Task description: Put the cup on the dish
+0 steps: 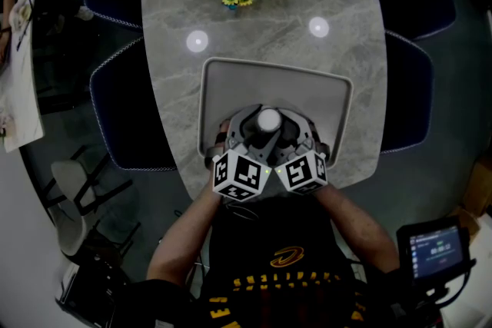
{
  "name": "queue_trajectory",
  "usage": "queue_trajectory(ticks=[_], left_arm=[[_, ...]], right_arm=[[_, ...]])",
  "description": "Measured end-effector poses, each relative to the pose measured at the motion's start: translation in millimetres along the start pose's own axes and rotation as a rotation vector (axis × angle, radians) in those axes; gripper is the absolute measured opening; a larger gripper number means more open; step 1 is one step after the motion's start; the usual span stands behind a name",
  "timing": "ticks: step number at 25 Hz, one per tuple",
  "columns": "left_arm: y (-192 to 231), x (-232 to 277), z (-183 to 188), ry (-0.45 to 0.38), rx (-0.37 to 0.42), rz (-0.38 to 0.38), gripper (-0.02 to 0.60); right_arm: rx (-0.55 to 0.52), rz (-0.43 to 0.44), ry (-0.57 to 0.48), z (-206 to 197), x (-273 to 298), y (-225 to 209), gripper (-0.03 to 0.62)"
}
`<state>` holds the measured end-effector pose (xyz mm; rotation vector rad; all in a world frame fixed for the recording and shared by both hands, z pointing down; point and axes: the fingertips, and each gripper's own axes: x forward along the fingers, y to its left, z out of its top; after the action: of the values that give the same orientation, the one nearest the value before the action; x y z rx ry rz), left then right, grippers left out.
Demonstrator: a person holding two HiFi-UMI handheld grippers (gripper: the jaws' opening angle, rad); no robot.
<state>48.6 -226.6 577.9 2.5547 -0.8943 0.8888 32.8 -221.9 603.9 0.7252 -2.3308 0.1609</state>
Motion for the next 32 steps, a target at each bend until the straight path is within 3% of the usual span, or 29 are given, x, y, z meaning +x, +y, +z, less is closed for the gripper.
queue_trajectory(ticks=[14,20,32], left_arm=[[1,5,-3,-0.010,-0.011,0.021,0.262],[7,5,-15,-0.015,-0.128,0.041,0.304],[-6,-8,-12,-0.035,-0.161,0.041,0.307]], right_arm=[[-0.004,0.000,0.017,-4,3,-3,0.235],[0.020,0.013,0.006,-8,5,2,0.235],[0.045,-0.002,-0.011,-11,-9,5,0.235]])
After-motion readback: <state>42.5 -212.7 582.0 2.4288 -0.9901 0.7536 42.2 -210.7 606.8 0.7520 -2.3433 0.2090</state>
